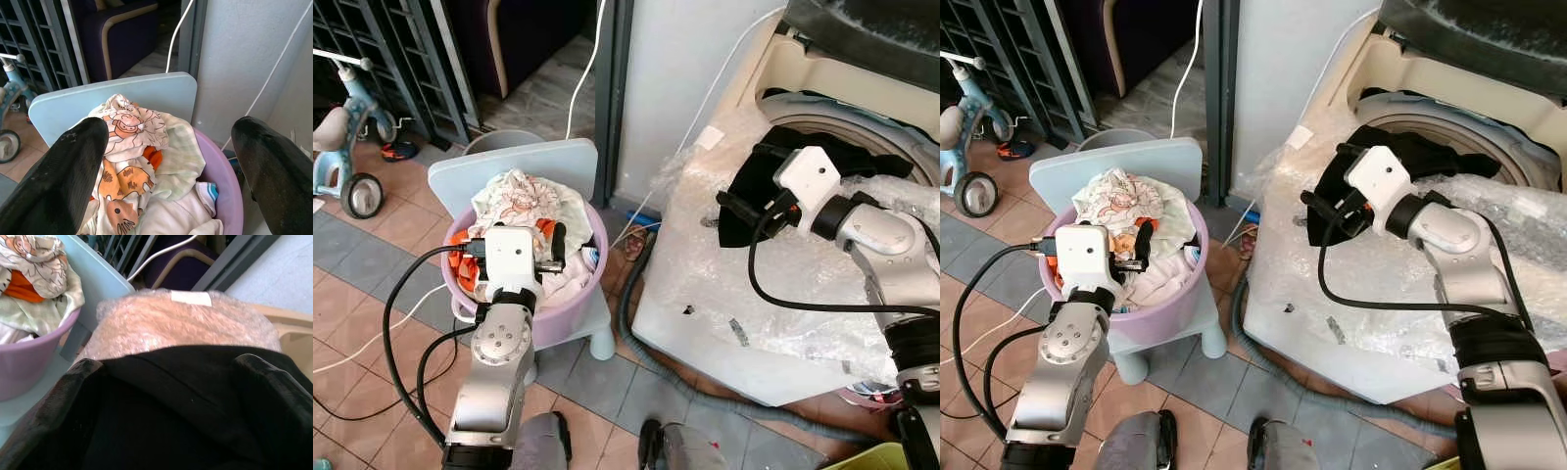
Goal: Clothes washing
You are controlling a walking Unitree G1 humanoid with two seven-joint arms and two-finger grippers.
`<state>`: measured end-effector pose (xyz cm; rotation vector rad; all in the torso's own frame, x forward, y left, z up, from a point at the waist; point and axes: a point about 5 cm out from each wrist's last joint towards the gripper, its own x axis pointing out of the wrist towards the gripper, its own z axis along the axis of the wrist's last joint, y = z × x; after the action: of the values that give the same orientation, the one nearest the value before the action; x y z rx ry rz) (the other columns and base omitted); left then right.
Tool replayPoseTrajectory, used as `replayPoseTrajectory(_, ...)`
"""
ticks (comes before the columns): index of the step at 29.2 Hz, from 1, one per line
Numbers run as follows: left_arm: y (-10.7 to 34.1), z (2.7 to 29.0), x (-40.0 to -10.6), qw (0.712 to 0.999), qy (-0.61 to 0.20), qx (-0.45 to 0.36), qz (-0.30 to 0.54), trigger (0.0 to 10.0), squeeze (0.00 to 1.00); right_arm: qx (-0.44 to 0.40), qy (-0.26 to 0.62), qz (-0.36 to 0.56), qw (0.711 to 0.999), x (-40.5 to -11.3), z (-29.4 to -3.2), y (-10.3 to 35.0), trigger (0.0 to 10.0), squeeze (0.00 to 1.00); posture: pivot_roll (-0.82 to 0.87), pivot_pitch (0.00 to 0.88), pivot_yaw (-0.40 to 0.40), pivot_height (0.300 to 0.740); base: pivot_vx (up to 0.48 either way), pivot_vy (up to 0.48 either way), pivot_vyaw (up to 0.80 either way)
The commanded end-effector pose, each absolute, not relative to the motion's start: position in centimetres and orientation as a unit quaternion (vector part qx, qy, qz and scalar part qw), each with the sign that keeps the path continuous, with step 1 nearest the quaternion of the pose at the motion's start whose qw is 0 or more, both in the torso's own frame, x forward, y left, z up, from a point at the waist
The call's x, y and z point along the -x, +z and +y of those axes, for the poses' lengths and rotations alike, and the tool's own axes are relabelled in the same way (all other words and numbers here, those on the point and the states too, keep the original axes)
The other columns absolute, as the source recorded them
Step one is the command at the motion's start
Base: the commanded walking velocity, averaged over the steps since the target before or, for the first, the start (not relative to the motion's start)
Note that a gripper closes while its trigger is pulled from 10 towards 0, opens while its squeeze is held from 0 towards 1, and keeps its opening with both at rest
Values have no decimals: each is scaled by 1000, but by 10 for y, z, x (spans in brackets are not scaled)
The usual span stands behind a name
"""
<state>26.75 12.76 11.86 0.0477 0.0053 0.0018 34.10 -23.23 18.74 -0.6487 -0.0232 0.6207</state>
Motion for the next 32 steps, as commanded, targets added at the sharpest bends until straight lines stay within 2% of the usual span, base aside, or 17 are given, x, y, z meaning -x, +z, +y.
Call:
replayPoseTrajectory(1,118,124,-268,1000,-5,-29,4,10000,0,320,251,22,913,-347,-252,190,10000,1000,33,130,-44,740,0,0,0)
replayPoseTrajectory(7,118,125,-268,1000,-3,-29,4,10000,0,335,164,60,926,-356,-276,194,10000,1000,40,128,-46,740,0,0,0)
replayPoseTrajectory(12,118,127,-267,1000,1,-31,4,10000,0,282,16,58,957,-366,-303,210,10000,1000,45,129,-45,740,0,0,0)
replayPoseTrajectory(15,118,127,-267,999,0,-31,4,10000,0,228,-68,54,970,-367,-319,217,10000,1000,46,127,-44,740,0,0,0)
replayPoseTrajectory(16,119,126,-268,1000,0,-31,3,10000,0,188,-119,24,975,-366,-328,228,10000,1000,46,126,-42,740,0,0,0)
replayPoseTrajectory(18,119,126,-268,1000,0,-31,3,10000,0,163,-136,-1,977,-366,-330,236,10000,996,44,125,-42,740,0,0,0)
replayPoseTrajectory(19,119,126,-268,1000,-1,-31,3,10000,0,157,-138,-12,978,-366,-329,239,10000,918,42,125,-42,740,0,0,0)
replayPoseTrajectory(20,119,126,-268,1000,-1,-31,3,10000,0,153,-140,-19,978,-367,-329,241,10000,918,42,125,-42,740,0,0,0)
replayPoseTrajectory(22,118,125,-268,1000,-2,-31,4,10000,0,151,-128,-57,979,-368,-322,250,10000,643,40,124,-42,740,0,0,0)
replayPoseTrajectory(23,118,125,-268,1000,-2,-31,4,10000,0,151,-128,-57,979,-368,-322,250,10000,643,40,124,-42,740,0,0,0)
replayPoseTrajectory(24,118,125,-268,1000,-2,-31,4,10000,0,153,-122,-70,978,-369,-319,252,10000,596,40,124,-42,740,0,0,0)
replayPoseTrajectory(25,118,125,-268,999,-1,-32,6,10000,0,164,-101,-103,976,-369,-307,256,10000,169,38,123,-43,740,0,0,0)
replayPoseTrajectory(27,117,125,-268,999,1,-32,6,10000,0,182,-90,-121,972,-367,-300,257,10000,169,34,121,-43,740,0,0,0)
replayPoseTrajectory(28,117,125,-268,999,1,-31,7,10000,0,176,-85,-129,972,-366,-297,257,10000,0,34,121,-43,740,0,0,0)
replayPoseTrajectory(31,116,125,-268,999,2,-31,8,10000,0,159,-66,-150,974,-363,-284,252,10000,0,30,118,-43,740,0,0,0)
replayPoseTrajectory(32,116,125,-268,1000,2,-30,8,10000,0,150,-42,-163,974,-358,-271,247,10000,0,31,116,-42,740,0,0,0)
